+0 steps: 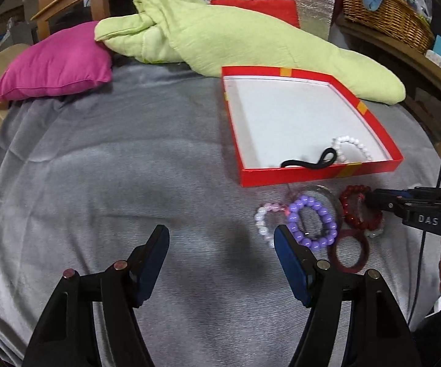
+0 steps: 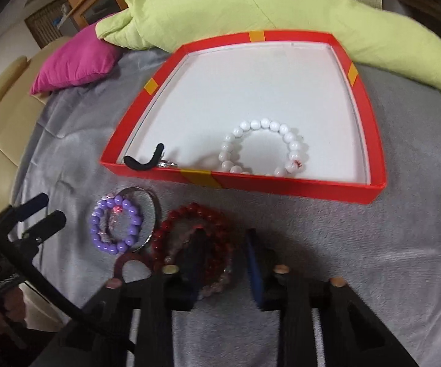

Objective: Organize jewelry
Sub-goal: 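Grasp the red bead bracelet with the right tool while the left tool grasps the purple bead bracelet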

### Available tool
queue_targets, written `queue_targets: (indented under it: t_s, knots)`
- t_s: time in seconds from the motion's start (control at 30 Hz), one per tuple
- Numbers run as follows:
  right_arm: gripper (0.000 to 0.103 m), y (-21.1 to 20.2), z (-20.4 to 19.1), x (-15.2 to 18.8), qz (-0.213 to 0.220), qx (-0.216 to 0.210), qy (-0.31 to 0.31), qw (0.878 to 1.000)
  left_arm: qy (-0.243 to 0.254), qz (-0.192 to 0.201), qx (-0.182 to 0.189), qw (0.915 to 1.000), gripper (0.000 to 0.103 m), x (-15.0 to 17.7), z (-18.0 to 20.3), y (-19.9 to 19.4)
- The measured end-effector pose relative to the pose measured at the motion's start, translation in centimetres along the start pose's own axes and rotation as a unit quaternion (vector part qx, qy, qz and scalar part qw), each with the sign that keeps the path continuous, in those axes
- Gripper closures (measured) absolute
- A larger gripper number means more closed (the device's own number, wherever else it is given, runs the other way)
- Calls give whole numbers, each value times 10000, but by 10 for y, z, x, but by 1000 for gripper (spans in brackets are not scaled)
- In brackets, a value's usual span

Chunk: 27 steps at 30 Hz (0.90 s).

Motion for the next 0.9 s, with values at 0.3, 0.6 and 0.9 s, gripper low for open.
queue_targets:
  t_s: [0.3, 0.6, 0.9]
  knots:
    - [92, -12, 15, -2, 204, -66, 190, 9996, 328, 17, 465, 9984, 51, -6, 26, 7]
    - [92, -20, 41, -4, 202, -774, 760, 9939, 455, -245, 710, 9961, 82, -8, 37, 28]
    - [92, -26, 64, -2, 236, -959, 1135, 9886, 595, -167, 801, 9949, 94, -9, 46, 22]
Point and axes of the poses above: each gripper's, at about its wrist camera, not at the fingertips, and y roughly the way its jaws point, z to its right, x to its underside, the point moved 2 cm from there along y, roughly the way its jaws point, and after that the axes turned 1 degree about -x, right-handed, at the moved point
